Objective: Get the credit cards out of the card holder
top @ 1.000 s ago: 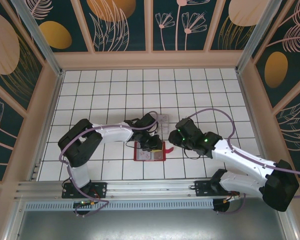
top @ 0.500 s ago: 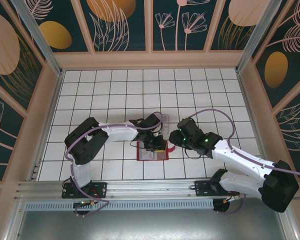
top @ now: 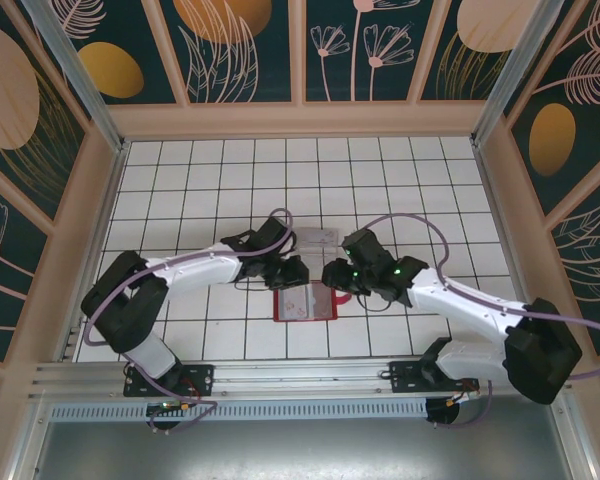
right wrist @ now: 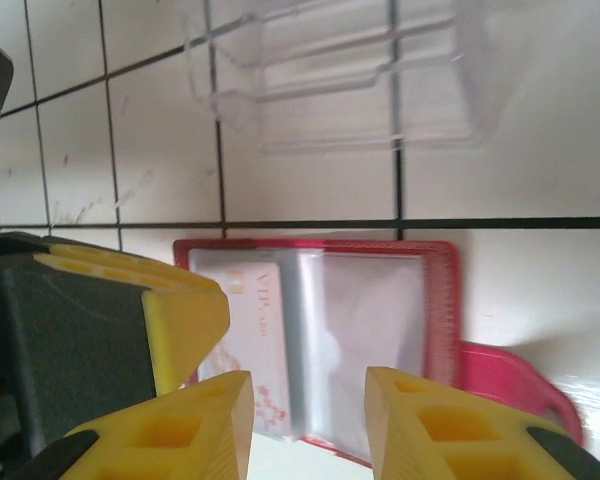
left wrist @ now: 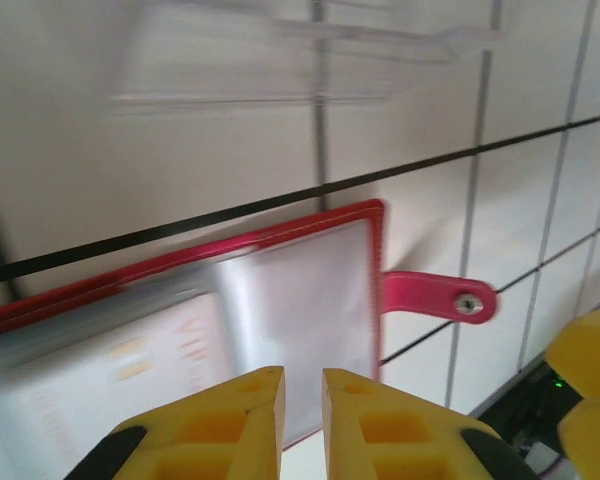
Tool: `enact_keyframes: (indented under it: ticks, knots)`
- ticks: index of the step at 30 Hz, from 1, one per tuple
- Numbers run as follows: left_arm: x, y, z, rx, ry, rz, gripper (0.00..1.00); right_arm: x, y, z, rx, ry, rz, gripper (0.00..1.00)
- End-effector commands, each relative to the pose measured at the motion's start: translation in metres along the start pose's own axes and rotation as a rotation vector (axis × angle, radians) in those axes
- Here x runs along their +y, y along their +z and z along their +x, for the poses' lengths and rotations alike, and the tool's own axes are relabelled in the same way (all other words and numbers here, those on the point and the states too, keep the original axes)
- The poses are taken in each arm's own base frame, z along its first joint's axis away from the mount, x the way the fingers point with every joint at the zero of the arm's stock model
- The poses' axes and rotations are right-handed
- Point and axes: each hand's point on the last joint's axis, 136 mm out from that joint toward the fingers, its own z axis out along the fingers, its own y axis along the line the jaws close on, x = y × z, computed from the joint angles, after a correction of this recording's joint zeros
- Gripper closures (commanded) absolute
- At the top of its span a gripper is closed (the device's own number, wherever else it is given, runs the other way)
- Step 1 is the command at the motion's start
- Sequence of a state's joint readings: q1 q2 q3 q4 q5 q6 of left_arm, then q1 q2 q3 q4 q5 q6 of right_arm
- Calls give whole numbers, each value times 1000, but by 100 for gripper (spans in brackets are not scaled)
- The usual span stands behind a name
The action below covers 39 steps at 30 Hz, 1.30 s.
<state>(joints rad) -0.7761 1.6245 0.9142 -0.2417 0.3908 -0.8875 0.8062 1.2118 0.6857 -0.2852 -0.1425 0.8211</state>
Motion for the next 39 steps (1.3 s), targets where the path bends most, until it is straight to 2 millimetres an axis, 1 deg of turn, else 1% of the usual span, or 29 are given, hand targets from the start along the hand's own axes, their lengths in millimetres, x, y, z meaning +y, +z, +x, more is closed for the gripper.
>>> enact_keyframes:
  ticks: [1,3,5,9,14,20,22,26,30,32,36,39]
  knots:
    - [28,-10,2,-15,-4,-58,81,37,6,1,49,-41,-153,65]
    - [40,-15,1,-28,-7,-87,81,44,12,-1,53,-42,-185,65]
    - [50,-17,2,-28,-16,-102,81,46,20,-1,70,-37,-202,65]
    - [56,-13,6,-15,-22,-101,80,51,35,6,124,-40,-236,69]
    - [51,-8,7,2,-26,-76,80,40,50,12,151,-16,-220,73]
    - [62,3,17,55,-33,-92,79,28,63,17,180,6,-194,78]
    - [66,5,20,68,-40,-97,79,24,65,19,185,14,-185,78]
    - [70,8,23,81,-43,-108,79,7,70,27,203,37,-150,80]
    - [76,10,26,90,-51,-124,79,-5,74,33,216,52,-135,81]
    - [78,9,27,92,-53,-131,79,-5,75,36,228,52,-147,81]
    - [79,9,28,91,-55,-139,79,1,77,38,247,48,-187,83]
    - [80,8,27,87,-61,-143,79,1,80,39,250,49,-188,84]
